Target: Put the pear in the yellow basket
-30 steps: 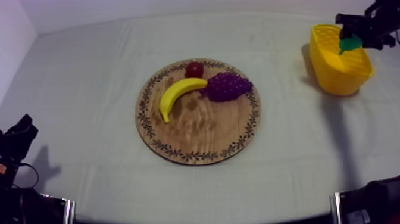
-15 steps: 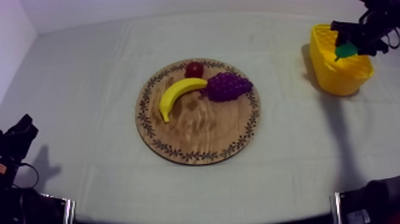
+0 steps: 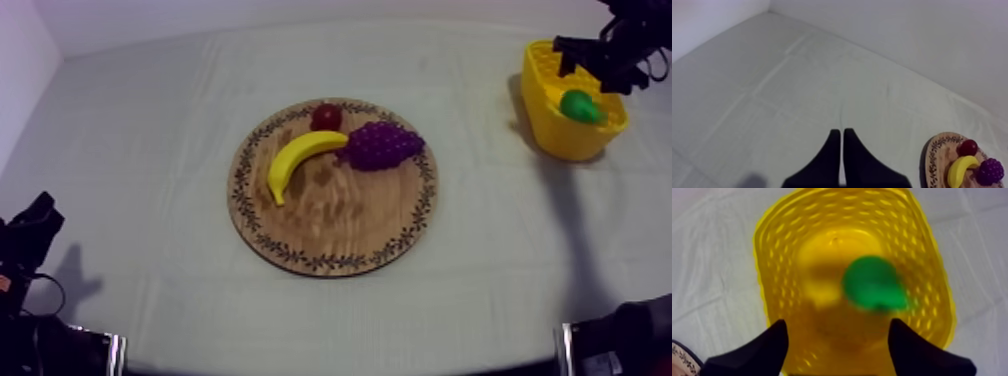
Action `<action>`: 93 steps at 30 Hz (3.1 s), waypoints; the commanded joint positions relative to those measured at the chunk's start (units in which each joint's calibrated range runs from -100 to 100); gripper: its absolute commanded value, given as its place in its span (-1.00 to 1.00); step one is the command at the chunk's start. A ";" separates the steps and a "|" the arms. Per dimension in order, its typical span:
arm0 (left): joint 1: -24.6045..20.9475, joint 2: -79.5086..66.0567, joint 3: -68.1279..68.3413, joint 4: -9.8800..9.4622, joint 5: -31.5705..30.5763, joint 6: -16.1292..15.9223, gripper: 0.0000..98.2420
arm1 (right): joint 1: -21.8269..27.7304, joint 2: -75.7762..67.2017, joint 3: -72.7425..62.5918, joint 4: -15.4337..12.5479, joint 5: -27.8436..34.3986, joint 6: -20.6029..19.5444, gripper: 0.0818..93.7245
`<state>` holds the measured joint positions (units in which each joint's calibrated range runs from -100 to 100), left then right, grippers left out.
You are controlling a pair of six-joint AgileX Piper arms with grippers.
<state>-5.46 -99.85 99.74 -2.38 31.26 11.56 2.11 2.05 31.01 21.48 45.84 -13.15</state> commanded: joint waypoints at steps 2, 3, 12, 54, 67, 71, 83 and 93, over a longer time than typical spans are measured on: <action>0.00 0.02 0.04 0.01 0.02 -0.01 -1.00 | 0.13 -0.04 0.09 -0.06 -0.56 -0.67 0.10; 0.00 0.02 0.04 0.01 0.02 -0.01 -1.00 | 0.20 -0.21 0.21 -0.23 -0.93 -0.78 0.01; 0.00 0.02 0.04 0.01 0.02 -0.01 -1.00 | 0.55 -4.47 1.97 -4.04 -4.98 2.05 -0.71; 0.00 0.02 0.04 0.01 0.02 -0.01 -1.00 | 6.79 -69.39 48.67 -24.13 -14.54 19.48 -0.99; 0.00 0.02 0.04 0.01 0.02 0.00 -1.00 | 3.16 -80.83 52.95 -21.42 -8.67 16.32 -0.99; 0.00 0.02 0.04 0.01 0.02 -0.01 -1.00 | 2.99 -83.99 56.08 -20.68 -7.38 15.87 -0.99; 0.00 0.02 0.04 0.01 0.02 -0.01 -1.00 | 4.49 -96.55 61.86 -24.68 0.88 21.68 -0.97; 0.00 0.02 0.04 0.01 0.02 -0.01 -1.00 | 4.66 -97.77 65.38 -24.18 1.65 19.66 -0.91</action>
<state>-5.46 -99.85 99.74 -2.38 31.26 11.56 6.79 -95.68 96.42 -2.97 47.66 6.93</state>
